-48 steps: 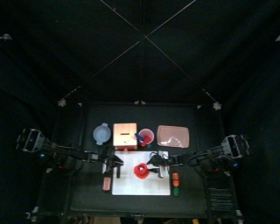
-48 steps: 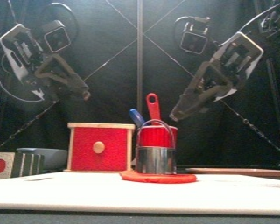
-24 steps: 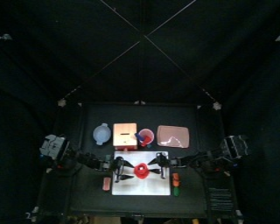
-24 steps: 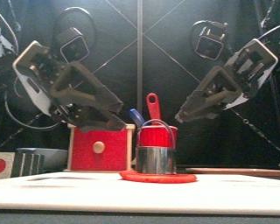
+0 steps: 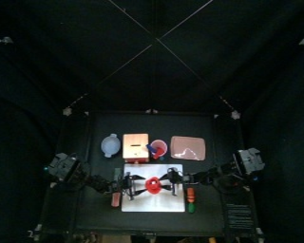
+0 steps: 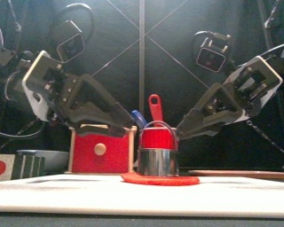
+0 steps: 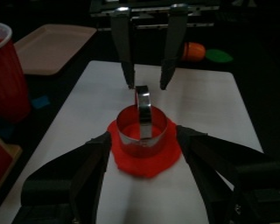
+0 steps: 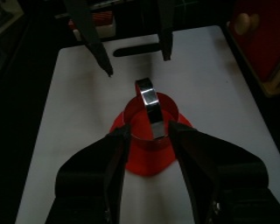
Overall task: Get the cutter from the drawer then cut the dough then place the extra dough in the bowl
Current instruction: Cut the dough
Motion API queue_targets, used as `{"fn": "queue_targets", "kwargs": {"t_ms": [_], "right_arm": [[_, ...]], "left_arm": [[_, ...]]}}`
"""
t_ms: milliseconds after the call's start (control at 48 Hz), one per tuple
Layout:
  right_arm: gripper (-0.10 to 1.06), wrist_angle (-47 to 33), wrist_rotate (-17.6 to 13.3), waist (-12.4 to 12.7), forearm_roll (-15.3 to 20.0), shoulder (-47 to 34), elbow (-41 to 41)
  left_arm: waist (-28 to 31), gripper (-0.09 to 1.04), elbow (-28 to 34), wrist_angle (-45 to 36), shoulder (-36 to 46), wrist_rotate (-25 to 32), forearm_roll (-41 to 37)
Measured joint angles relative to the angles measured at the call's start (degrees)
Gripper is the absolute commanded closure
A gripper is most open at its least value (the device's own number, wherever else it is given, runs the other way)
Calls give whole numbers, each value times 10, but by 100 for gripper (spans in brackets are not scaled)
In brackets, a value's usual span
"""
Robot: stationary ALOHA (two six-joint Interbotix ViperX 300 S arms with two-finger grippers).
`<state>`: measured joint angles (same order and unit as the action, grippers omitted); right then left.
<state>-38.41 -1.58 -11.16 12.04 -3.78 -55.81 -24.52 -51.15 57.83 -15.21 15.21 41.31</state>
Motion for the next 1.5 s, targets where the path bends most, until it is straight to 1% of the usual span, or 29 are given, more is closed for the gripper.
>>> {"fn": "queue_targets", "kwargs": {"t_ms": [417,688,1146,1500], "right_arm": [[20,-5,4,2,6,-15,7],[20,-6,5,3,6,-23,11],[20,-6,4,4,6,-22,12],[21,-6,6,4,4,-32,19]], "left_arm": [[4,3,27,2,-33,2,-1],[13,14,33,3,-34,1,-3],[29,15,40,2,-43,2,-8],[31,16,47,2,-47,2,-8]]}}
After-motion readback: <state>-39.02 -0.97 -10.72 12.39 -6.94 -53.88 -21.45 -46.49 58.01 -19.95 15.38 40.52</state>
